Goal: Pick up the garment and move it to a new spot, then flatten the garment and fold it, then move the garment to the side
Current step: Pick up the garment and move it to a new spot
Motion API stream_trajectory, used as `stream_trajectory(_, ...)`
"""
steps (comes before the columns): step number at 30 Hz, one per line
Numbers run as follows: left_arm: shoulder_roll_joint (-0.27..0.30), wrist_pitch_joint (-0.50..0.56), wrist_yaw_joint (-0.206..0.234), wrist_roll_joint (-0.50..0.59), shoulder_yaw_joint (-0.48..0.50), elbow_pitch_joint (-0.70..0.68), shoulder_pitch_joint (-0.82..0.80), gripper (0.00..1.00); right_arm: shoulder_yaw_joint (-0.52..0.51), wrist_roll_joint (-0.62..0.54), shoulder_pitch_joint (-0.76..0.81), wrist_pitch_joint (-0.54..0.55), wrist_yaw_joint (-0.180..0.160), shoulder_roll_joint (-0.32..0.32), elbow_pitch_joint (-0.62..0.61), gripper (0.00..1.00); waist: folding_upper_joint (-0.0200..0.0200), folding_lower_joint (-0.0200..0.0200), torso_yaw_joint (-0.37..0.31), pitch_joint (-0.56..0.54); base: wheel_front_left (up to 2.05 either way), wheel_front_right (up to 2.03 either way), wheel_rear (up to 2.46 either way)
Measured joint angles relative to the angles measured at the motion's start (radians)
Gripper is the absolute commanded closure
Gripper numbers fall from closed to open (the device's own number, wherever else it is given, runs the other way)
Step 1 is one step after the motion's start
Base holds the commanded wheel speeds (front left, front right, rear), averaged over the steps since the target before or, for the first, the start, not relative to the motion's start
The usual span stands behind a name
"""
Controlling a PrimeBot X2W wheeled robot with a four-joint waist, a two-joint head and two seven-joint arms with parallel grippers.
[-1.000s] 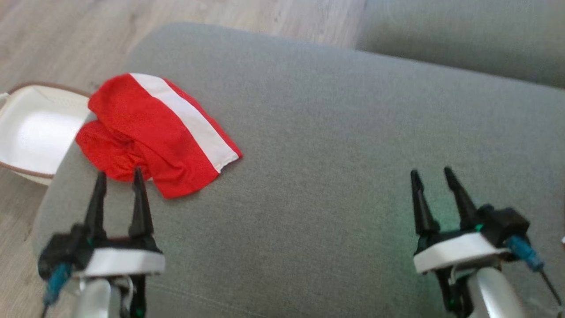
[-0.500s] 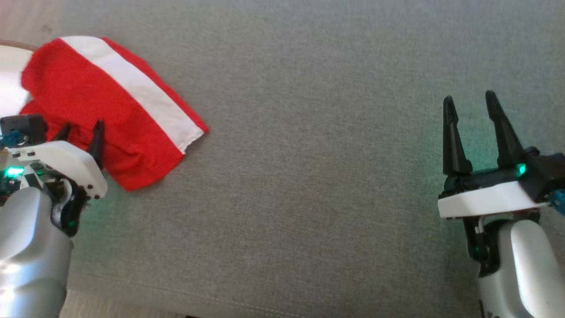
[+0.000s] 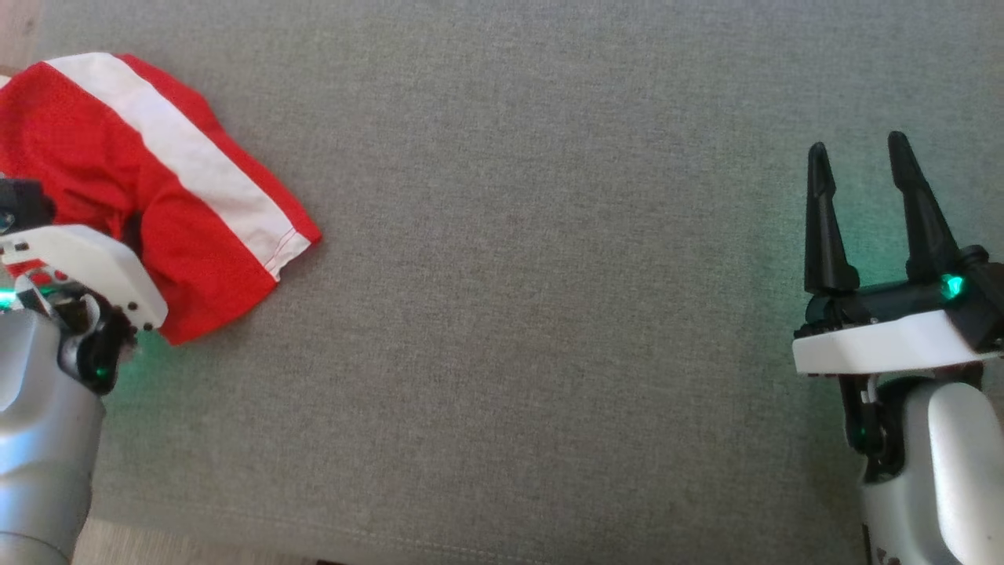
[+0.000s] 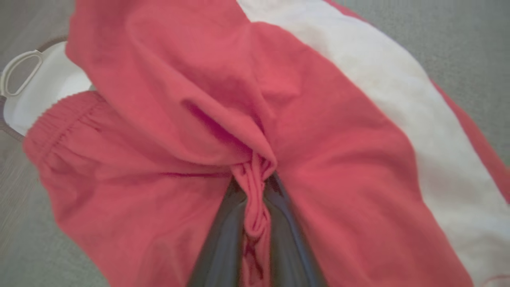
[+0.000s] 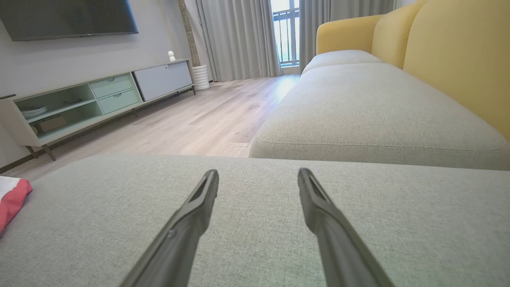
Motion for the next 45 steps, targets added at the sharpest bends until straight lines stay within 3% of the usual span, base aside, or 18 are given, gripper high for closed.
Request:
stream_trajectory(7, 0.002, -0.174, 0.0, -0.069, -0.034, -0.043, 0.019, 1.0, 0.017, 0.019, 0.0, -0.017, 0.0, 0.0, 0.04, 0.0, 0.0, -0.0001, -0.012, -0.052, 0.0, 0.0, 0.0)
stream_trajectory(11, 0.005, -0.279, 0.0, -0.11, -0.094, -0.198, 0.026, 1.0, 0.03, 0.052, 0.002, -0.051, 0.0, 0.0, 0.083, 0.0, 0.0, -0.0002, -0.045, -0.104, 0.0, 0.0, 0.0)
stream_trajectory(16, -0.01, -0.311, 0.0, -0.141, -0.14, -0.345, 0.026, 1.0, 0.03, 0.081, 0.006, -0.079, 0.0, 0.0, 0.118, 0.0, 0.0, -0.0002, -0.092, -0.146, 0.0, 0.0, 0.0)
stream_trajectory(20, -0.061, -0.33, 0.005, -0.146, -0.16, -0.461, 0.026, 1.0, 0.031, 0.1, 0.007, -0.099, 0.0, 0.0, 0.138, 0.0, 0.0, -0.0002, -0.138, -0.171, 0.0, 0.0, 0.0)
stream_trajectory(27, -0.132, -0.315, 0.082, -0.137, -0.198, -0.612, 0.023, 1.0, 0.038, 0.125, 0.008, -0.123, 0.0, 0.0, 0.162, 0.0, 0.0, -0.0002, -0.221, -0.187, 0.0, 0.0, 0.0)
stream_trajectory(35, -0.213, -0.276, 0.192, -0.054, -0.295, -0.667, 0.019, 1.0, 0.064, 0.162, 0.005, -0.15, 0.0, 0.001, 0.196, 0.0, 0.0, -0.0001, -0.327, -0.172, 0.0, 0.0, 0.0)
stream_trajectory(36, -0.224, -0.285, 0.207, -0.042, -0.299, -0.664, 0.018, 0.16, 0.064, 0.165, 0.005, -0.157, 0.0, 0.001, 0.202, 0.0, 0.0, -0.0001, -0.34, -0.17, 0.0, 0.0, 0.0)
stream_trajectory(37, -0.231, -0.289, 0.214, -0.03, -0.309, -0.655, 0.016, 0.0, 0.065, 0.169, 0.005, -0.157, 0.0, 0.001, 0.207, 0.0, 0.0, -0.0001, -0.352, -0.168, 0.0, 0.0, 0.0)
stream_trajectory(41, -0.243, -0.353, 0.235, 0.025, -0.328, -0.579, 0.011, 0.0, 0.071, 0.17, 0.005, -0.165, 0.0, 0.001, 0.217, 0.0, 0.0, -0.0001, -0.39, -0.159, 0.0, 0.0, 0.0)
stream_trajectory(45, -0.216, -0.444, 0.238, 0.05, -0.305, -0.504, 0.006, 0.0, 0.068, 0.17, 0.005, -0.166, 0.0, 0.001, 0.224, 0.0, 0.0, 0.0001, -0.397, -0.156, 0.0, 0.0, 0.0)
